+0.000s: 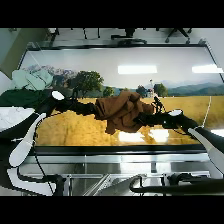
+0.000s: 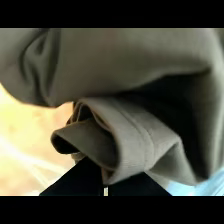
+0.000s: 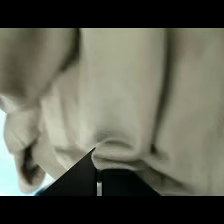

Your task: Fold the shirts.

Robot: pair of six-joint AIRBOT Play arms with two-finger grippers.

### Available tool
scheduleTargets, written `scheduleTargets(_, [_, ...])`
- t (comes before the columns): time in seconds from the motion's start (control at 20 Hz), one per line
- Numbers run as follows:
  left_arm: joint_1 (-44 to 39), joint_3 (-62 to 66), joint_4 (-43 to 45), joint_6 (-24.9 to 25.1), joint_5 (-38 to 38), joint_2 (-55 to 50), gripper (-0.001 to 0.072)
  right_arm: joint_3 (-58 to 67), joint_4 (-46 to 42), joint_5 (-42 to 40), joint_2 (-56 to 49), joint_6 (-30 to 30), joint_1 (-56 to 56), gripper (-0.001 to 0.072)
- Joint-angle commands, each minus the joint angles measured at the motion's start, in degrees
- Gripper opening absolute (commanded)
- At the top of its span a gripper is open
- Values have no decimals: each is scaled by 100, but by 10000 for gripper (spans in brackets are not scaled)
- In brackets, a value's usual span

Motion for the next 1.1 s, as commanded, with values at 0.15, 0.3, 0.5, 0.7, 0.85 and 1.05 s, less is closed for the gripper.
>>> scheduleTargets(0.15, [229, 214, -2, -9, -286, 743, 10, 608, 407, 645, 605, -507, -343, 16])
scheduleTargets(0.3, [737, 216, -444, -7, -426, 1908, 10, 1556, 450, 1432, 1534, -487, -1130, 16])
scheduleTargets(0.5, [1497, 809, -1220, 114, -769, 3434, 10, 3226, 444, 1534, 2793, -514, -2334, 16])
scheduleTargets(0.7, [1777, 2417, -1182, 140, -905, 4568, 9, 4522, 385, 1462, 3687, -868, -3316, 16])
scheduleTargets(0.85, [2201, 3582, -568, 55, -822, 5082, 10, 5261, -341, 1145, 4085, -872, -3790, 16])
scheduleTargets(1.05, [3008, 3956, 306, -299, -1165, 5357, 10, 5541, -660, 1047, 4094, -874, -3864, 16])
